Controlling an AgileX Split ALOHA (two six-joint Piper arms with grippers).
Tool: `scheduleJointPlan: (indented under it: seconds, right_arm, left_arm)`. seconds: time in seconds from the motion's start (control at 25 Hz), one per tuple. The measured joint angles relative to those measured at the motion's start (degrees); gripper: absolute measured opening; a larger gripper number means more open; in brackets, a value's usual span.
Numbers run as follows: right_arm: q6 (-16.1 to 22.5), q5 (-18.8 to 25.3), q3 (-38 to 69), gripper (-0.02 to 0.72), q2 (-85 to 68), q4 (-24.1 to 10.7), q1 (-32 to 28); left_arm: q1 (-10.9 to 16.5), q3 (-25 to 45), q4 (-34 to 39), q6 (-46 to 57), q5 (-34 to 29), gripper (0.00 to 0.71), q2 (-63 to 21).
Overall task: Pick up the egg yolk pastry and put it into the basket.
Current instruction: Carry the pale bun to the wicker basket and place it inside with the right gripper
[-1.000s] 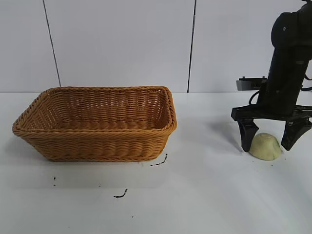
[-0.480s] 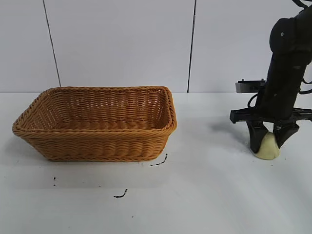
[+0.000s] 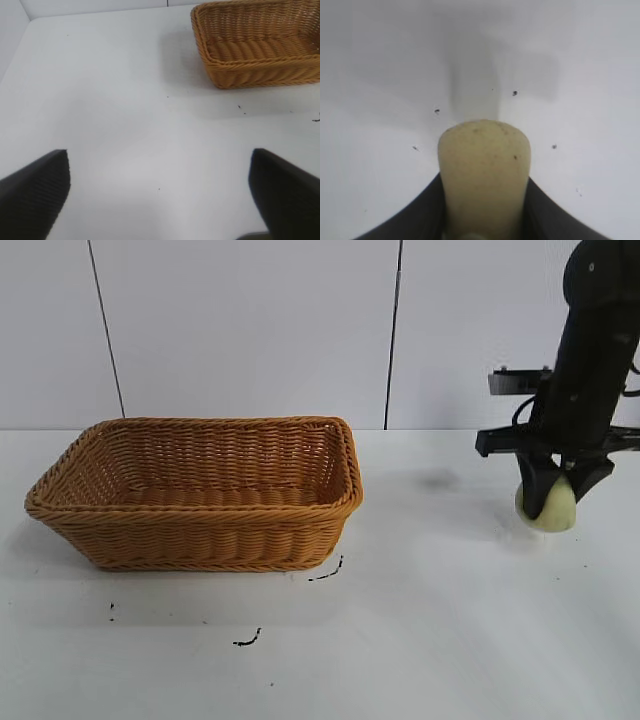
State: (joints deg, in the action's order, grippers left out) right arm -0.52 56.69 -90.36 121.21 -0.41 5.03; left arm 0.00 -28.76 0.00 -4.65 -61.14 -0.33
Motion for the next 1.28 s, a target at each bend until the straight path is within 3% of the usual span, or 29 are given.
scheduleJointPlan:
  seconds: [0.2,0.32,0.8,1.28]
  right_arm:
    - [0.00,8.35,-8.75,0.232,-3.44,0.00,0.00]
    - [0.00,11.15,-14.23,0.232,-3.70,0.41,0.00]
    - [-0.23,12.80,-26.63,0.232,-2.04,2.85,1.43]
    - [-0.66,11.52,-28.51,0.232,1.54,1.25,18.64]
  left_arm:
    - [0.00,0.00,0.00,0.00,0.00,0.697,0.00]
    - [0.00,0.00,0.00,0.00,0.00,0.697,0.00]
    - [0.00,0.00,0.00,0.00,0.00,0.697,0.00]
    - [0.00,0.00,0.00,0.00,0.00,0.697,0.00]
